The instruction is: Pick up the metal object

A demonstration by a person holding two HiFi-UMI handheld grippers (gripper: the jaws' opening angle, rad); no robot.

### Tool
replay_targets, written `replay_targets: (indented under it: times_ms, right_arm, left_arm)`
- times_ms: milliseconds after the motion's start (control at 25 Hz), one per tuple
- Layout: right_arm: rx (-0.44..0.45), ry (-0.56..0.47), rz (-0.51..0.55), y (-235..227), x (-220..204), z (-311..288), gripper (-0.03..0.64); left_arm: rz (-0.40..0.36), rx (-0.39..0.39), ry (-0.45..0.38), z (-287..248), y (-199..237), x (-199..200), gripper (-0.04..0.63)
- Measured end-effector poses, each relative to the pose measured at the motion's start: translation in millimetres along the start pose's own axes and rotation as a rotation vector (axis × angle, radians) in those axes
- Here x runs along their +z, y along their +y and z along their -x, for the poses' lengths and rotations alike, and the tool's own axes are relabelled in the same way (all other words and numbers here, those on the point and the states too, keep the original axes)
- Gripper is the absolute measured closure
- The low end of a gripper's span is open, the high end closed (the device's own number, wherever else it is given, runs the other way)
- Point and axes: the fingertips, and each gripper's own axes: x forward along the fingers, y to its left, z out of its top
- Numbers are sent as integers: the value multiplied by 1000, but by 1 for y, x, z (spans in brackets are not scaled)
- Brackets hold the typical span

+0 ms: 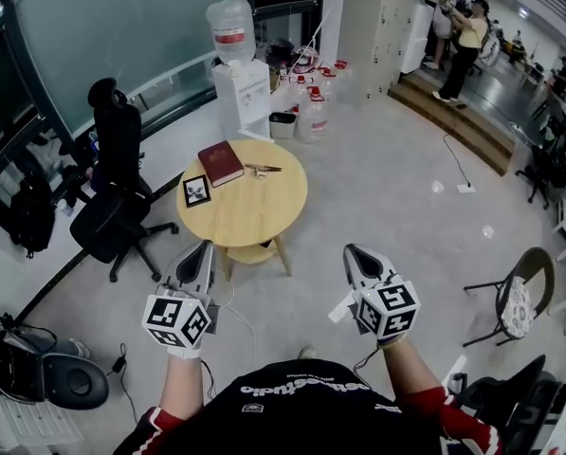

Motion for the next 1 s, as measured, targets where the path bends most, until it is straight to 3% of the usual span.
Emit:
replay_targets:
  times_ms: [560,1000]
  right_arm:
    - [51,-27,-38,-80,18,-42,591]
    - [75,-22,-73,-118,6,-49,591]
  left_arm:
    - [-6,39,34,-82,-19,-5,578]
    - [-39,52,60,-110,-44,-11,578]
